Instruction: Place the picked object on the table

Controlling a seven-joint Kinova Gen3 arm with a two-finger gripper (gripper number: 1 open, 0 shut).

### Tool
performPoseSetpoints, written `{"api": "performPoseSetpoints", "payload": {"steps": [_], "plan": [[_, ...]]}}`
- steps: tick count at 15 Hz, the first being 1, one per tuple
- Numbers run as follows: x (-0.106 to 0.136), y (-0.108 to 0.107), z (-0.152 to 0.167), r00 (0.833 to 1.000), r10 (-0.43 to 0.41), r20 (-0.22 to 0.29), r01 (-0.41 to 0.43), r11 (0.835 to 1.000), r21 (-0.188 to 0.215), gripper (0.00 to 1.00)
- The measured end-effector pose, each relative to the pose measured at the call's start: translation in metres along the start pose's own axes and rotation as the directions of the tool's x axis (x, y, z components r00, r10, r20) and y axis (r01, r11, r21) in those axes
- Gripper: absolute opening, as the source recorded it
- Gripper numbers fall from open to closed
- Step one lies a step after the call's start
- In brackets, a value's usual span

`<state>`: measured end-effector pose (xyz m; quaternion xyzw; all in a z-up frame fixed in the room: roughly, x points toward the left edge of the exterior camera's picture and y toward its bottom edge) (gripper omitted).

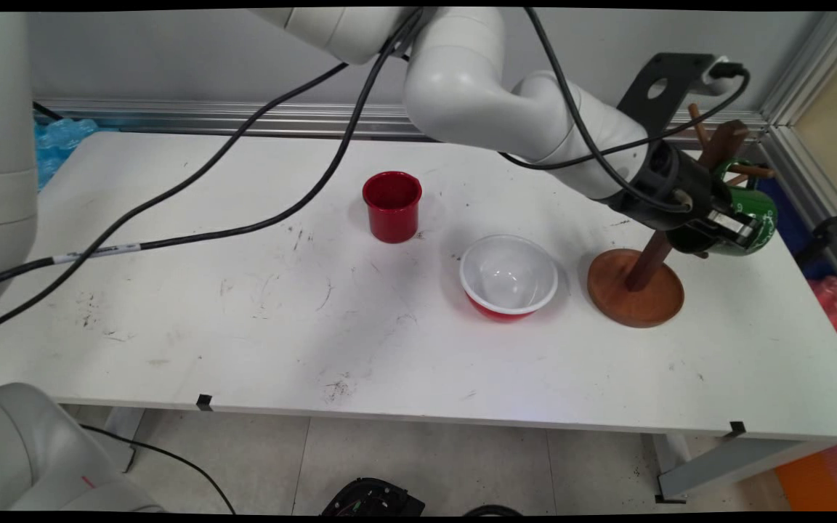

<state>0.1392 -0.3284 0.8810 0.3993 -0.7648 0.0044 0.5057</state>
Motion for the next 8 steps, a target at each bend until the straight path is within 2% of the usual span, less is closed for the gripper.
{"api": "performPoseSetpoints", "payload": {"steps": [8], "plan": [[0.008,0.014,-0.021,0.999,0.031,-0.029,-0.032,0.999,-0.034,0.00]]}}
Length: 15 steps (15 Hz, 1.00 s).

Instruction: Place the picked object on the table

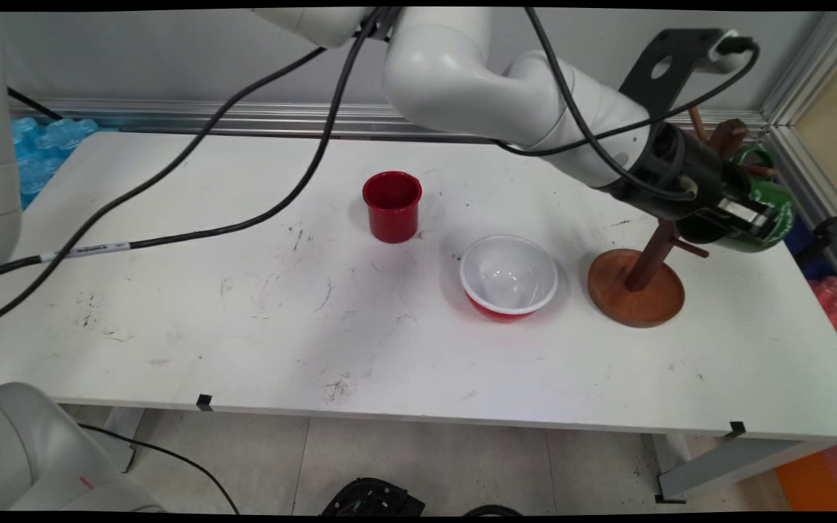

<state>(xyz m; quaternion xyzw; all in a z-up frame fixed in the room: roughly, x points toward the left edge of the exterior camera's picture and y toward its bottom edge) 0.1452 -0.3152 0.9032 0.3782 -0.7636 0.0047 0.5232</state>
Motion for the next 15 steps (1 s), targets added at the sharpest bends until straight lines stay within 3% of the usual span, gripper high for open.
{"api": "performPoseSetpoints", "payload": {"steps": [8,15], "plan": [[0.017,0.027,-0.026,0.999,0.032,-0.039,-0.034,0.998,-0.054,0.00],[0.023,0.050,-0.055,0.997,0.062,-0.036,-0.065,0.994,-0.086,0.00]]}}
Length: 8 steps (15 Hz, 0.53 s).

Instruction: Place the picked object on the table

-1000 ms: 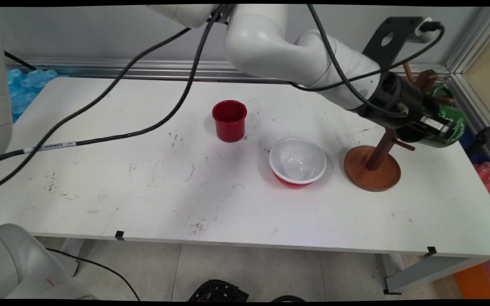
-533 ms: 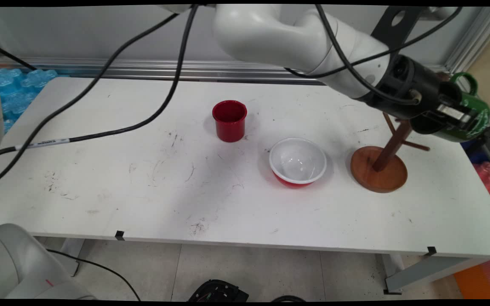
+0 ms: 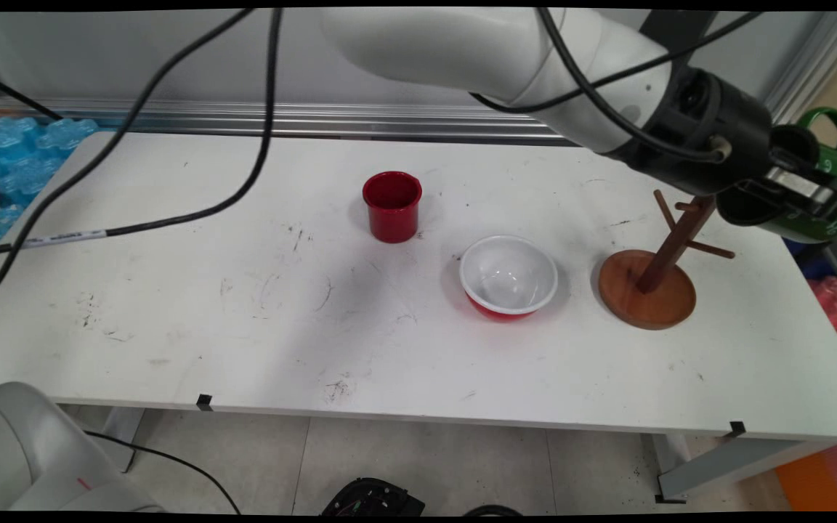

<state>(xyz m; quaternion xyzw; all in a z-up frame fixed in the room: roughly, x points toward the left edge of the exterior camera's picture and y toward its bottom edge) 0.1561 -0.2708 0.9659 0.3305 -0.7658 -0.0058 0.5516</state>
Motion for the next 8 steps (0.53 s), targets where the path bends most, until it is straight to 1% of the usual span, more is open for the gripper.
{"api": "performPoseSetpoints", "payload": {"steps": [3,8], "plan": [[0.002,0.004,-0.016,1.000,0.018,0.026,-0.018,1.000,0.008,0.00],[0.011,0.010,-0.061,0.995,0.039,0.091,-0.043,0.998,0.043,0.00]]}}
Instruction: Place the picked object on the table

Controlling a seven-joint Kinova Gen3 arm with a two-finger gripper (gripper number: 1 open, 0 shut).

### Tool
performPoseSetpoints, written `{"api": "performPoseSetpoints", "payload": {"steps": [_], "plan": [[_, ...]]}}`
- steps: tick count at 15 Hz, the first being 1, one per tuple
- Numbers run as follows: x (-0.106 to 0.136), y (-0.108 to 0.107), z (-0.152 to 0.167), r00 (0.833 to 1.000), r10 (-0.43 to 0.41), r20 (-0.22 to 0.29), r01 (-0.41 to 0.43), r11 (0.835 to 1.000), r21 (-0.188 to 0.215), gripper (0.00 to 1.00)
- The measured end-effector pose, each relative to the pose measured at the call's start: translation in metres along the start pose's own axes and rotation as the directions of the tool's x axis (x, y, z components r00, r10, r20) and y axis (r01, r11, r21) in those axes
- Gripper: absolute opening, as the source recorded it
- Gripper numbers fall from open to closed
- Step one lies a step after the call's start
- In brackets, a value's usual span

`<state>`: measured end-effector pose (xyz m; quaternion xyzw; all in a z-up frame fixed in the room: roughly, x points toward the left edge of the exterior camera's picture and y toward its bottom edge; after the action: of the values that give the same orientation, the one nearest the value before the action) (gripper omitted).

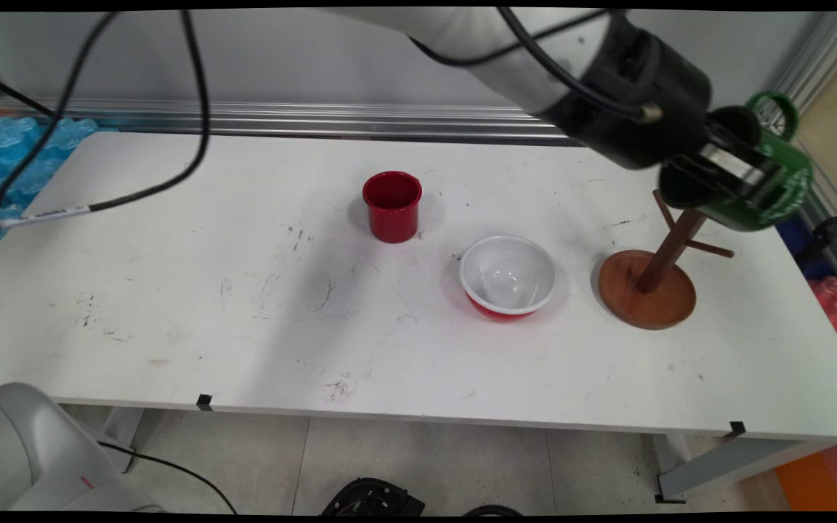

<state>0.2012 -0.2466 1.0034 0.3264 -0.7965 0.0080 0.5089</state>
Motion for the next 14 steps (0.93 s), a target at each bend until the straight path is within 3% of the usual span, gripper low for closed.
{"api": "performPoseSetpoints", "payload": {"steps": [5,8,14], "plan": [[0.008,0.004,-0.040,0.999,-0.010,0.053,0.008,0.999,0.050,0.00],[0.010,0.003,-0.062,0.996,-0.030,0.087,0.021,0.995,0.100,0.00],[0.002,-0.006,-0.095,0.977,-0.086,0.197,0.036,0.969,0.246,0.00]]}}
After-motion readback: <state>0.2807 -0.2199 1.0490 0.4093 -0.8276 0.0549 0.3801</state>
